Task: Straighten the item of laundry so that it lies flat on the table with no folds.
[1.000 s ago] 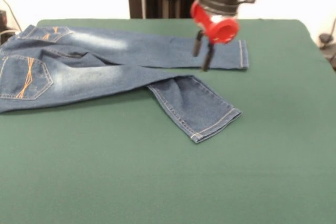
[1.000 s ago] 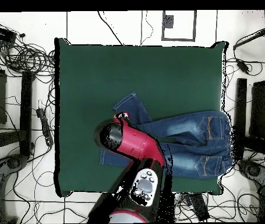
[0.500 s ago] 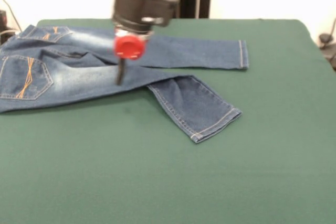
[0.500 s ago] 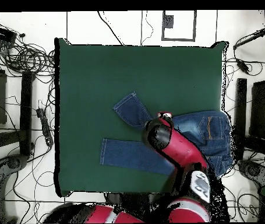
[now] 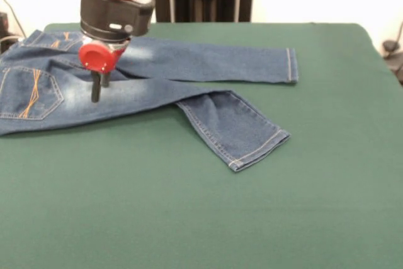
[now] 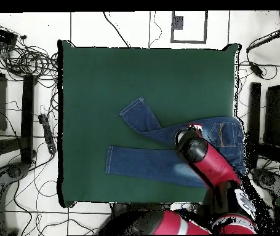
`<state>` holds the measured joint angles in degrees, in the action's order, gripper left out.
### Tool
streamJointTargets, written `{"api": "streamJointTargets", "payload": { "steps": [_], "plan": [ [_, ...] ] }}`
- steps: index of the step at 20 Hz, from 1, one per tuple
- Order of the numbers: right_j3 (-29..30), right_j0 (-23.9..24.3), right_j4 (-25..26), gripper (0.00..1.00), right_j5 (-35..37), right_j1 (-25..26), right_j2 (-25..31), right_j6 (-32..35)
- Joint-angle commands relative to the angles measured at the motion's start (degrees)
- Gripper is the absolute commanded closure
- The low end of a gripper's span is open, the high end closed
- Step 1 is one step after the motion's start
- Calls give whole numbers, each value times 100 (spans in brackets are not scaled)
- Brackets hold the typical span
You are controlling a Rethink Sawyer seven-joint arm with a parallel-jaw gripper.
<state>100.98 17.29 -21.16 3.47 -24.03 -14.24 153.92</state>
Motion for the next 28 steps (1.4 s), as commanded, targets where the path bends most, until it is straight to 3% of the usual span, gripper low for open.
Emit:
{"api": "streamJointTargets", "payload": {
  "steps": [1,5,9,16,22,28],
  "plan": [
    [809,32,278,0,80,-102,1046,486],
    [977,-271,312,0,219,-318,720,563],
    [711,-1251,380,0,627,-49,-516,393],
    [639,-2350,133,0,899,302,-1373,747],
    [542,-2566,-411,0,457,409,-979,1269],
    [630,-2370,-666,0,132,240,-466,1340]
  ]
}}
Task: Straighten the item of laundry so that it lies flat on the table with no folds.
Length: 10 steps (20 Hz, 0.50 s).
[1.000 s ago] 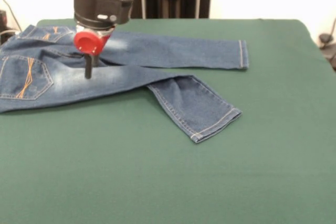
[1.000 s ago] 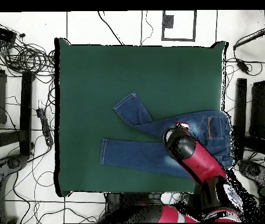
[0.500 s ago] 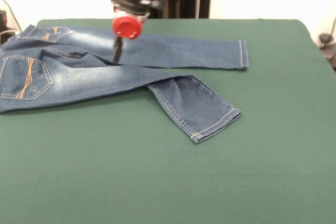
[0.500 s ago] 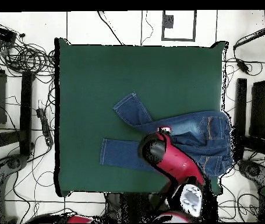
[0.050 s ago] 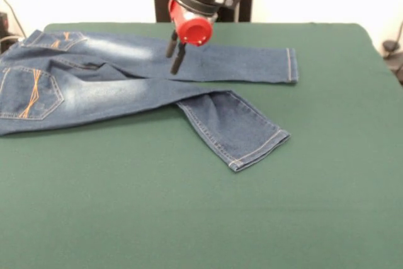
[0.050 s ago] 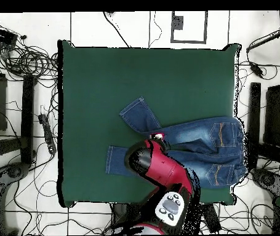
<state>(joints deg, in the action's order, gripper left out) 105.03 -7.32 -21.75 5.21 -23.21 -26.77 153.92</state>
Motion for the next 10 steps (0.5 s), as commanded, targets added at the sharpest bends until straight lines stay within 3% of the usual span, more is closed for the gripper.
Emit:
{"api": "streamJointTargets", "payload": {
  "steps": [1,10],
  "plan": [
    [250,118,-652,0,-99,129,879,1359],
    [674,-129,-681,0,518,-212,877,1146]
  ]
}}
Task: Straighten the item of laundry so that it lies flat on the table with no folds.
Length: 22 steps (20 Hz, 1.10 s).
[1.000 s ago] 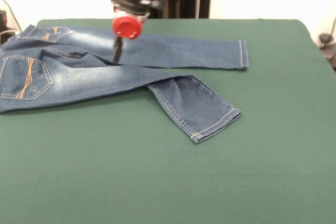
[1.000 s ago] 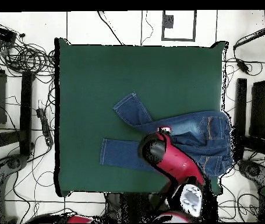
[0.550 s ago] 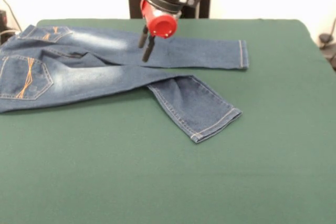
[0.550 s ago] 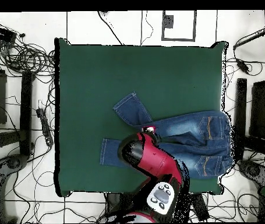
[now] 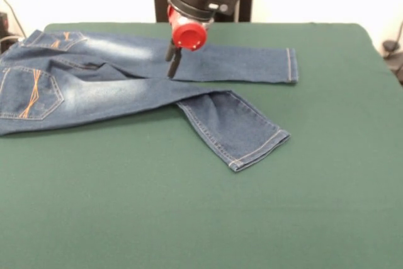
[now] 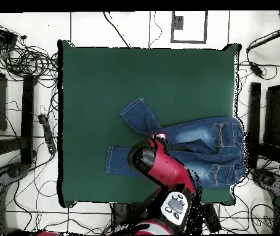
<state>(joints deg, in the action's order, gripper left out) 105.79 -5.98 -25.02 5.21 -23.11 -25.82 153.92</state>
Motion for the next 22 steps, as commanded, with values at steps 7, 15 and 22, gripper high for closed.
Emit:
{"api": "streamJointTargets", "payload": {
  "steps": [7,15,22],
  "plan": [
    [591,-1041,-425,0,936,-98,211,1318],
    [374,-1273,-509,0,1257,-118,46,1280],
    [31,-1626,-631,0,1593,103,-61,1466]
  ]
}}
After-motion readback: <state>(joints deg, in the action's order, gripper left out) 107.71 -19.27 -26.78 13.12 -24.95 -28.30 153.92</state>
